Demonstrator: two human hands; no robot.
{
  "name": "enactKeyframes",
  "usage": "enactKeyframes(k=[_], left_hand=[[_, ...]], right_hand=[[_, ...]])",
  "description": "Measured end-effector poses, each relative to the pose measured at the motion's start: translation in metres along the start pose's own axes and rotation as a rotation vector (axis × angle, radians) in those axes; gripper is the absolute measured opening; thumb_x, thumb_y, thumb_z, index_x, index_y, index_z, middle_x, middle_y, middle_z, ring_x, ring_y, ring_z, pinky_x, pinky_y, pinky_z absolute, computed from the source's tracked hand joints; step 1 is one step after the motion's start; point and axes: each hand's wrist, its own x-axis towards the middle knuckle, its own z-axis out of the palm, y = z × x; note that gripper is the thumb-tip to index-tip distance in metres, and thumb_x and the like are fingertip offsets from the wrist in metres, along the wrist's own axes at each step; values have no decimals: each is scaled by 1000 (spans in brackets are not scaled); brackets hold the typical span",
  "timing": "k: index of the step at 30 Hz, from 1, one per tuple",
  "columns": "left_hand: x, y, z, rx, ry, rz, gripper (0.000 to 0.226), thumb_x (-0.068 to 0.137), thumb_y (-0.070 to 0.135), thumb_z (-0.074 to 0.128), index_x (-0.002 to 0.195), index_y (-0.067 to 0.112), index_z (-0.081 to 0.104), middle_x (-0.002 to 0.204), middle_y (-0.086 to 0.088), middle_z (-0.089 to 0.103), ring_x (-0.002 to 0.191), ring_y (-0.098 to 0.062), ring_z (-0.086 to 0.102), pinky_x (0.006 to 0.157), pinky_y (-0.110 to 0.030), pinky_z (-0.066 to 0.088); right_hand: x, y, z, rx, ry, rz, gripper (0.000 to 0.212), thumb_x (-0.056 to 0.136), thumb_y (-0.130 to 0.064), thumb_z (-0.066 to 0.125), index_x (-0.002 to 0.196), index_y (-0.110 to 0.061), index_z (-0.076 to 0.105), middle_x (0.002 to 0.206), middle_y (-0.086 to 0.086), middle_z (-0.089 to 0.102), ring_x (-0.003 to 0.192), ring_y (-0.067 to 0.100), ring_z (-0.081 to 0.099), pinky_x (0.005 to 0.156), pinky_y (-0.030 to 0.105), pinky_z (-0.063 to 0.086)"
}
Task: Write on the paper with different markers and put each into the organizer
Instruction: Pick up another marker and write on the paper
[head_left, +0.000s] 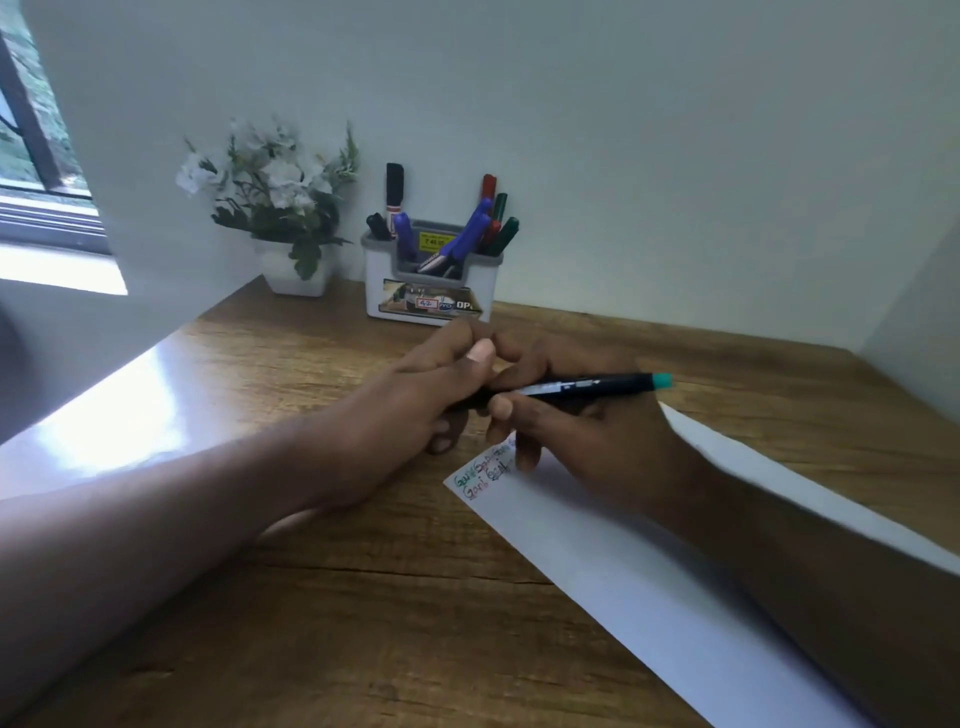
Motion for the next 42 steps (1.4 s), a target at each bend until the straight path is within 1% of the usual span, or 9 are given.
enactKeyframes(k=[5,8,12,18,22,26,30,36,42], left_hand=[[1,-7,-3,-1,8,-42,44,90,48,44,114,11,51,108,-37,53,93,-37,49,91,-72,36],[1,-5,-2,-39,12,-49,44,91,51,40,117,18,53,97,-32,55,91,-32,47,79,-62,39],[3,0,-5,-72,52,-20,39,92,56,37,121,34,51,101,-4,66,85,-24,63,68,-36,48],[16,-11,-56,308,480,41,25,91,19,62,106,38,57,101,6,61,86,-12,59,68,-25,46],[25,-25,-67,377,521,-53,32,85,24,68,112,35,57,104,8,60,94,-11,58,83,-32,50],[32,-25,-72,426,564,-140,32,83,22,68,112,29,56,92,4,62,79,-12,58,72,-28,49],[39,-22,-72,500,586,-176,40,84,17,64,122,24,52,99,-4,66,84,-19,62,72,-25,48],[44,-24,-69,620,580,-130,49,86,17,61,132,22,45,110,-9,66,100,-24,63,90,-33,51],[45,-22,-69,701,568,-115,48,87,21,59,132,19,46,113,-6,64,104,-23,60,92,-32,49]], right_hand=[[6,-3,2,-88,-52,7,11,88,-12,63,84,-3,68,75,9,71,65,15,67,62,40,58],[9,-8,-3,-61,-125,-5,7,90,-1,60,90,-1,68,80,6,71,67,9,67,61,26,55],[3,-6,-9,0,-155,93,22,90,-17,61,97,-36,68,80,-9,70,68,9,66,61,21,53],[19,-16,-41,-671,-267,-57,75,89,-4,57,133,-58,29,125,-28,47,112,-8,50,84,12,48],[44,-29,-35,-295,150,-90,36,82,-5,71,100,-35,71,105,-7,67,90,2,64,81,17,50],[92,-38,-21,-69,383,-123,35,83,6,67,110,-16,68,89,-1,64,75,13,70,73,27,58],[134,-47,-7,-267,417,-194,79,81,3,68,139,-38,33,92,2,62,75,16,70,67,26,59],[186,-29,24,-699,306,-231,35,90,-10,59,124,-17,52,97,12,69,86,30,66,81,44,53],[190,-12,35,-805,73,-63,34,97,-35,50,116,-12,67,123,13,63,116,28,55,93,32,39]])
